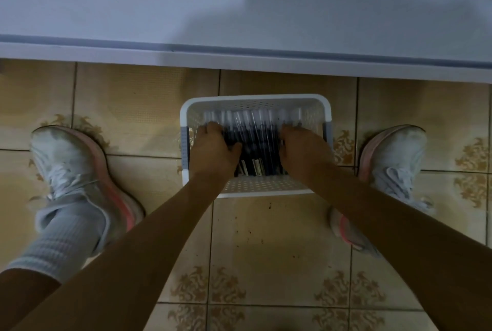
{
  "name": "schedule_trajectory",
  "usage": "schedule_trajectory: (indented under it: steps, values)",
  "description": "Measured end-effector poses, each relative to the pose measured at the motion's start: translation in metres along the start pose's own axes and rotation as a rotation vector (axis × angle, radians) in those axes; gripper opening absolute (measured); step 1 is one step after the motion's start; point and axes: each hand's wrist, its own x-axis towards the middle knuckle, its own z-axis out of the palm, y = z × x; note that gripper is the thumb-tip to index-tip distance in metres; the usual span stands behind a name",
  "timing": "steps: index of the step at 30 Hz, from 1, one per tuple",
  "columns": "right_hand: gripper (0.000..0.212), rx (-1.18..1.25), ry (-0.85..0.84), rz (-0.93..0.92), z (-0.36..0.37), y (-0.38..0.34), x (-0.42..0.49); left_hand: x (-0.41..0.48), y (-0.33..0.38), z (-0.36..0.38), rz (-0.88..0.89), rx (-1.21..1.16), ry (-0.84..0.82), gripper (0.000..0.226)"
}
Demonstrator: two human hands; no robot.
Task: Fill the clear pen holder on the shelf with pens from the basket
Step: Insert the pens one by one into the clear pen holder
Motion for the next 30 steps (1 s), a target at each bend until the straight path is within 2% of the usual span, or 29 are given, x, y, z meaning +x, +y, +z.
schedule_trajectory:
  steps: [4, 7, 13, 20, 22, 24, 27, 30]
  values:
    - [0.02, 0.062, -0.046, 0.048, 0.009, -0.007, 0.002, 0.001, -0.003, 0.014, -0.056, -0.025, -0.084, 0.046]
    - [0.018, 0.184, 0.009, 0.076, 0.016, -0.012, 0.002, -0.001, 0.008, 0.023, -0.114, -0.115, -0.137, 0.048]
    - [0.026, 0.225, 0.038, 0.073, 0.021, -0.017, 0.001, -0.003, 0.011, 0.032, -0.176, -0.183, -0.076, 0.056]
    - [0.021, 0.261, -0.021, 0.057, 0.026, -0.02, 0.003, 0.006, 0.017, 0.039, -0.209, -0.171, -0.15, 0.047]
    - [0.026, 0.281, -0.031, 0.075, 0.031, -0.025, 0.001, 0.001, 0.022, 0.043, -0.226, -0.15, -0.133, 0.043]
    - [0.033, 0.33, -0.011, 0.114, 0.034, -0.026, -0.003, -0.003, 0.023, 0.046, -0.253, -0.164, -0.087, 0.049]
    - [0.033, 0.398, 0.046, 0.172, 0.036, -0.026, -0.009, -0.004, 0.019, 0.048, -0.271, -0.188, -0.023, 0.057]
    - [0.033, 0.412, 0.007, 0.168, 0.038, -0.027, -0.007, 0.0, 0.017, 0.047, -0.268, -0.174, -0.045, 0.051]
